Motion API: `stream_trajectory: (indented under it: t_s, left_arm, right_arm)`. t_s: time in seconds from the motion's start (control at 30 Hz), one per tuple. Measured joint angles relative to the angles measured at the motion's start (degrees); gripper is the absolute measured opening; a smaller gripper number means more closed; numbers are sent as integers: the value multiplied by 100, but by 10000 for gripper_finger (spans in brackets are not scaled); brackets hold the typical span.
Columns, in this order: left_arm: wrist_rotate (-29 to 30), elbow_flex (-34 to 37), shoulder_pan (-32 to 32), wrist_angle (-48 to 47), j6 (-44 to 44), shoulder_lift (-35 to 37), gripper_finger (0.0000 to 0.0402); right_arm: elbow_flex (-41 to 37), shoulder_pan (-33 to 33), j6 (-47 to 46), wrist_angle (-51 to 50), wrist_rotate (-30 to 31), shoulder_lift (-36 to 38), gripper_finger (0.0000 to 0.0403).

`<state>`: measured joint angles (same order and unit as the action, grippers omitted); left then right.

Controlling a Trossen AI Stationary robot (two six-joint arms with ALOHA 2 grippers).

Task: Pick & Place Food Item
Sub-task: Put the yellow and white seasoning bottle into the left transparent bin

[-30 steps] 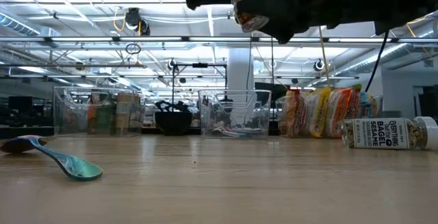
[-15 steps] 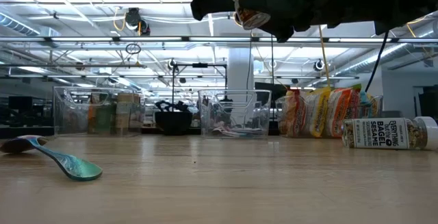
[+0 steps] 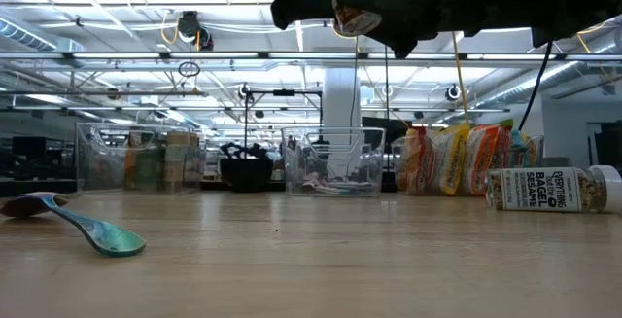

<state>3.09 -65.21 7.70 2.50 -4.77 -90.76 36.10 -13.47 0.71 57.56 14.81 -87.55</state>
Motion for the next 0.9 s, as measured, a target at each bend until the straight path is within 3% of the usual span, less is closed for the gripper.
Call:
stream_trajectory:
  t_s: [0.1,0.37,0.9]
  left_arm:
    - [4,0,-2,48,-5,0,264]
    - [0,0,4,63,-42,0,181]
    - [-56,0,2,77,134,0,181]
  right_arm:
    - [0,0,0,1,-1,0,184]
    - [0,2,-10,-47,22,0,184]
    - [0,2,66,-41,28,0,184]
